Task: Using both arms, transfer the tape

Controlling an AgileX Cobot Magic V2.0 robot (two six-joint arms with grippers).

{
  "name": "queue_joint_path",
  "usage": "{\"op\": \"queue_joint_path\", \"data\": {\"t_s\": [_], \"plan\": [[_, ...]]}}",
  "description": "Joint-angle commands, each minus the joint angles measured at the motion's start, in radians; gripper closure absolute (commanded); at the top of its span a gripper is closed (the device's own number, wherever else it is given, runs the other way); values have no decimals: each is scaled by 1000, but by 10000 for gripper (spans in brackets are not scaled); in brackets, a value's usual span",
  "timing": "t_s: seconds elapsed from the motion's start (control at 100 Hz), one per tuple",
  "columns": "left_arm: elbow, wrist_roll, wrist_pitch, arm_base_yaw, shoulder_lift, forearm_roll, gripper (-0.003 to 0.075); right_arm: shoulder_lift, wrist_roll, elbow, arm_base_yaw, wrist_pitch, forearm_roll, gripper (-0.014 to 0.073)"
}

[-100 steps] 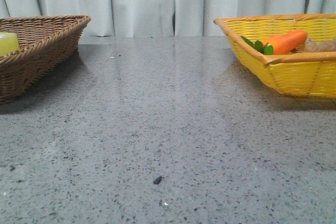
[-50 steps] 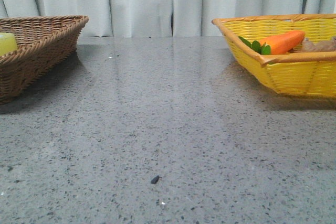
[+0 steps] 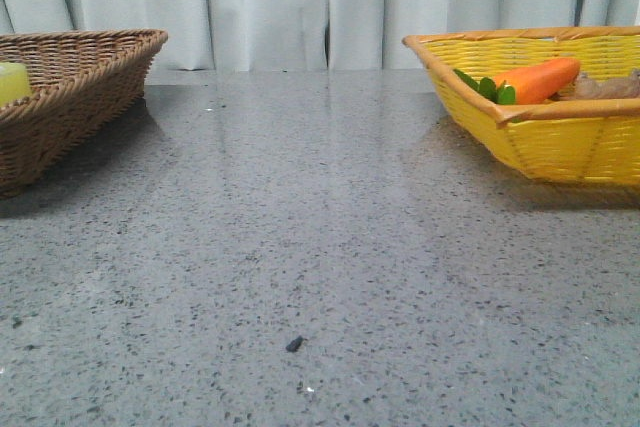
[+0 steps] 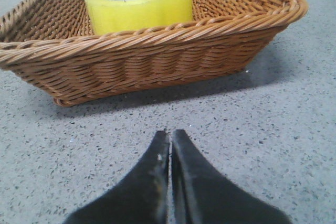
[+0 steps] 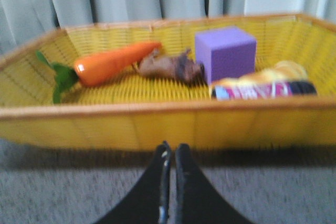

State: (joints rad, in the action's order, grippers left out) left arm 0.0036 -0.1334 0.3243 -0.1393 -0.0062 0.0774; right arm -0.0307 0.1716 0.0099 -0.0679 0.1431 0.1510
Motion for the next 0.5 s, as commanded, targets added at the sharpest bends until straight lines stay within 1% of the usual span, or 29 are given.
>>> {"op": "queue_joint_path", "data": {"t_s": [0.0, 0.03, 0.06, 0.49], "plan": [[9, 9, -59, -1, -28, 11, 741, 30, -11, 22, -7, 82, 15, 660], [9, 9, -59, -1, -28, 11, 741, 57, -11, 22, -7, 150, 15, 660], [9, 9, -59, -1, -28, 11, 741, 67, -11, 22, -7, 182, 15, 660], [9, 9, -59, -1, -28, 11, 741, 62, -11, 22, -7, 174, 15, 660]]}}
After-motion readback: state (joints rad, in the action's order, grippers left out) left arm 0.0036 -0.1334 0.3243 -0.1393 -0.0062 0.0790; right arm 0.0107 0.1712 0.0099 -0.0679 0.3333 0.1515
